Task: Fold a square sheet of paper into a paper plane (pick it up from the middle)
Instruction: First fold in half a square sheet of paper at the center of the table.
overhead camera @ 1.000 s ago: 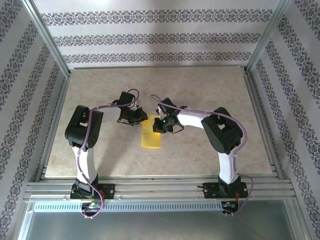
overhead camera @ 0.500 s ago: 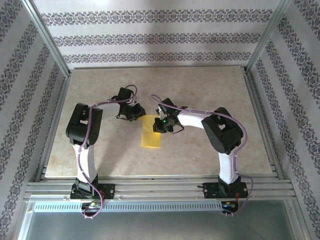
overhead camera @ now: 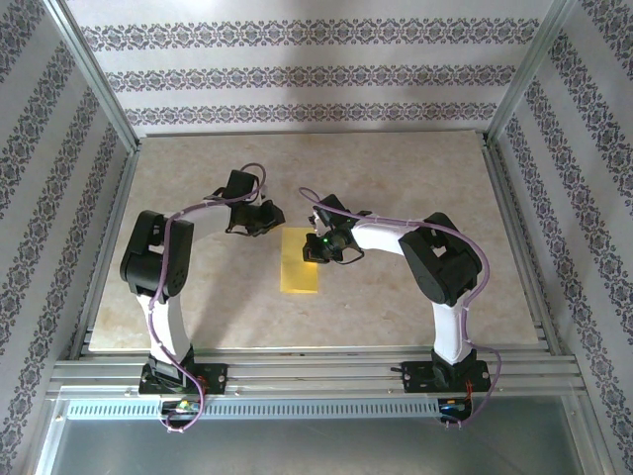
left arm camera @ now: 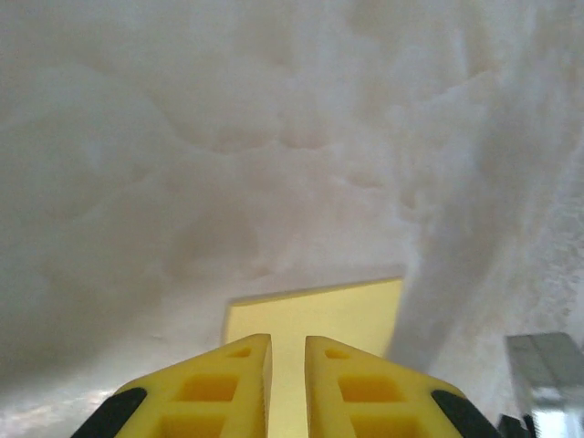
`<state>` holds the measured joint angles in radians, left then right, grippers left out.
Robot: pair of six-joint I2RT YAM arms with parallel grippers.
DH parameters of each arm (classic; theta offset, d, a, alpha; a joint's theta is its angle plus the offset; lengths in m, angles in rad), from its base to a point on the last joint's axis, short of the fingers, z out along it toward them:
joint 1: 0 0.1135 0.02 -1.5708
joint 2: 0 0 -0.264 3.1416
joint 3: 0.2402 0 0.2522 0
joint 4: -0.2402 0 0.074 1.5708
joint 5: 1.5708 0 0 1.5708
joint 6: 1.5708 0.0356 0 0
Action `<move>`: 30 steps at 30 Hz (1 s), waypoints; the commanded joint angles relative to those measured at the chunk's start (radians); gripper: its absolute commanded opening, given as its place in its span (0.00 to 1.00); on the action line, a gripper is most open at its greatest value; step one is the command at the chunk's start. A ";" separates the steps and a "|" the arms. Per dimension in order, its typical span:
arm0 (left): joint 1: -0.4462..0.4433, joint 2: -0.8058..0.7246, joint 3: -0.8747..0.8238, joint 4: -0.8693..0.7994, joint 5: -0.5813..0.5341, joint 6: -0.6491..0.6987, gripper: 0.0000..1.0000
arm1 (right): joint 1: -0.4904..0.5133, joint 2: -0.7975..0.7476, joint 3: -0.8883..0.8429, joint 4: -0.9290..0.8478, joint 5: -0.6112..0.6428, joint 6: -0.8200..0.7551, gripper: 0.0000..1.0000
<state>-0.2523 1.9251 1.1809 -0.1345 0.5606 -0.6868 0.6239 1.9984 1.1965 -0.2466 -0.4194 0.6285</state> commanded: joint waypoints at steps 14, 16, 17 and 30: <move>0.006 0.130 0.138 -0.163 -0.120 0.074 0.17 | -0.024 0.090 -0.068 -0.220 0.178 -0.005 0.00; 0.019 0.095 0.153 -0.194 -0.123 0.101 0.18 | -0.026 0.079 -0.062 -0.218 0.172 -0.001 0.00; 0.021 0.074 0.161 -0.208 -0.122 0.116 0.20 | -0.026 0.072 -0.059 -0.217 0.168 0.003 0.00; -0.096 -0.247 -0.211 0.002 0.013 -0.119 0.30 | -0.066 -0.156 -0.103 -0.031 -0.031 0.030 0.15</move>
<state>-0.3096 1.6829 1.0466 -0.2249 0.5186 -0.6910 0.5755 1.9232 1.1294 -0.2733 -0.4198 0.6380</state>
